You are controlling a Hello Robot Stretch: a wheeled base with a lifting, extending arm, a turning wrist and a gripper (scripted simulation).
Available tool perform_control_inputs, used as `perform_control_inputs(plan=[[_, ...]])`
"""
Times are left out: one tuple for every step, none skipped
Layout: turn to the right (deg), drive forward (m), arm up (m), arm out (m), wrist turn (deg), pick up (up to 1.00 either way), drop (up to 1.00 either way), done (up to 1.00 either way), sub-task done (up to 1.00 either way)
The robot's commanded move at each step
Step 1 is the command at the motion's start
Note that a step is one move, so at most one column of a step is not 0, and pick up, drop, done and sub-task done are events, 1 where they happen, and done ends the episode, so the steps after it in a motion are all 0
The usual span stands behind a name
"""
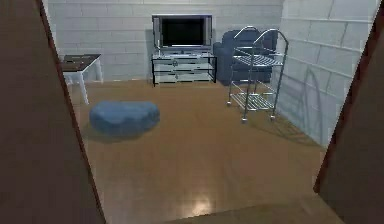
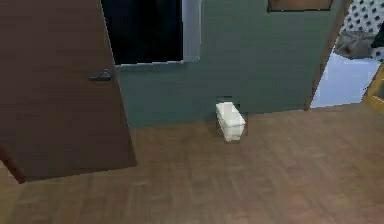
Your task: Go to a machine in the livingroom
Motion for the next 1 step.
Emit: perform_control_inputs(plan=[[0.0, 1.0, 0.0, 0.0, 0.0, 0.0, 0.0, 0.0, 0.0]])
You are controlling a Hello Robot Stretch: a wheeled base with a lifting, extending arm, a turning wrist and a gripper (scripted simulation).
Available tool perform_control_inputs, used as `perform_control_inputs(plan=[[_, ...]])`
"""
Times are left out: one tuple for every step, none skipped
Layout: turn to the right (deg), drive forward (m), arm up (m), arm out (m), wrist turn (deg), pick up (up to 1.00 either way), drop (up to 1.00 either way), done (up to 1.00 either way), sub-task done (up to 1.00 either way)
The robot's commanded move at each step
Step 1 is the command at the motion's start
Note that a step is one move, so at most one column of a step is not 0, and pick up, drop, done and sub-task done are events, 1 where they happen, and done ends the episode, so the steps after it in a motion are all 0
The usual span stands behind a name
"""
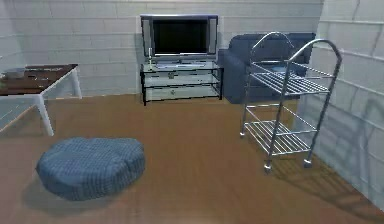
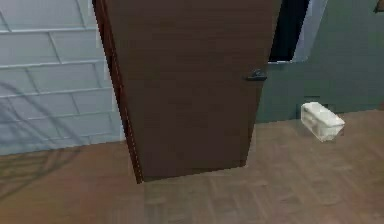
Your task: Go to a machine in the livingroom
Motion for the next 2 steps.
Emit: perform_control_inputs(plan=[[0.0, 1.0, 0.0, 0.0, 0.0, 0.0, 0.0, 0.0, 0.0], [0.0, 1.0, 0.0, 0.0, 0.0, 0.0, 0.0, 0.0, 0.0]])
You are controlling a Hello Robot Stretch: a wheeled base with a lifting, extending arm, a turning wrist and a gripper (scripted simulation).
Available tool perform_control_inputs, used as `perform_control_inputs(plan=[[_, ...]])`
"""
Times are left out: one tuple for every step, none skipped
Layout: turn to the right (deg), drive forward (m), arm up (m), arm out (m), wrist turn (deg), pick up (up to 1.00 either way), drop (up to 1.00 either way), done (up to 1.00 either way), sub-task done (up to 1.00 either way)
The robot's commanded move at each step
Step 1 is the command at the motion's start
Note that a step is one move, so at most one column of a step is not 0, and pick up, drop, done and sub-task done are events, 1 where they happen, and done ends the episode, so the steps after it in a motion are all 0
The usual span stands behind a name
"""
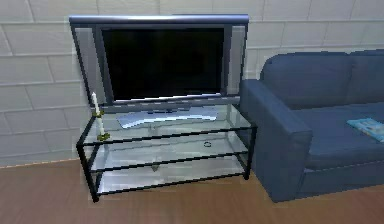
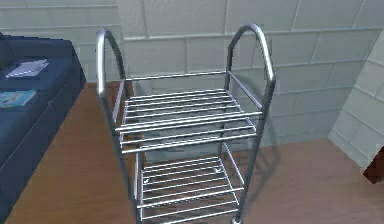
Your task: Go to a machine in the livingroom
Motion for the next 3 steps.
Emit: perform_control_inputs(plan=[[3.0, 0.0, 0.0, 0.0, 0.0, 0.0, 0.0, 0.0, 0.0], [0.0, 0.4, 0.0, 0.0, 0.0, 0.0, 0.0, 0.0, 0.0], [45.0, 0.0, 0.0, 0.0, 0.0, 0.0, 0.0, 0.0, 0.0]])
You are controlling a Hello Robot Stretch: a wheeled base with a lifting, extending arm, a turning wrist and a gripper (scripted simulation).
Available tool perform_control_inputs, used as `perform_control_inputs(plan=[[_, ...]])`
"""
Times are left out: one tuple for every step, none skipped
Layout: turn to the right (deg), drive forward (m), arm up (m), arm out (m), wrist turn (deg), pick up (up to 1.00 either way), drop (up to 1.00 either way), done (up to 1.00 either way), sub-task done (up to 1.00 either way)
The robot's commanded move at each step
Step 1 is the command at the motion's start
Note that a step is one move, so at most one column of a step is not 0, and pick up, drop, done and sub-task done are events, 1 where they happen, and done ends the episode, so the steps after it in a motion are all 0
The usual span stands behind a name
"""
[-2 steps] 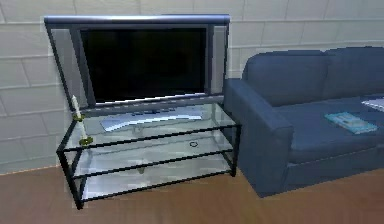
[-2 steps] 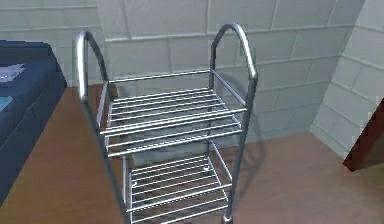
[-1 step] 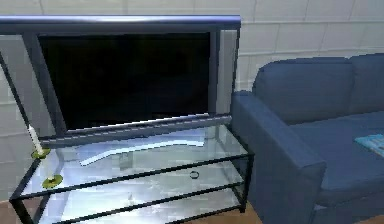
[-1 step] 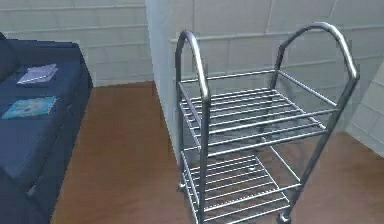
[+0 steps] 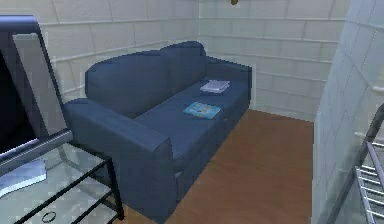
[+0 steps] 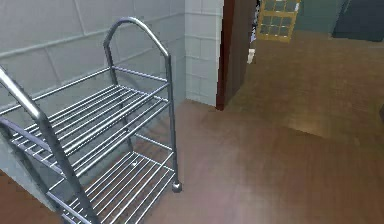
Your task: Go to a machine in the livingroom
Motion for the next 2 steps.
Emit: perform_control_inputs(plan=[[6.0, 0.0, 0.0, 0.0, 0.0, 0.0, 0.0, 0.0, 0.0], [0.0, 0.4, 0.0, 0.0, 0.0, 0.0, 0.0, 0.0, 0.0]])
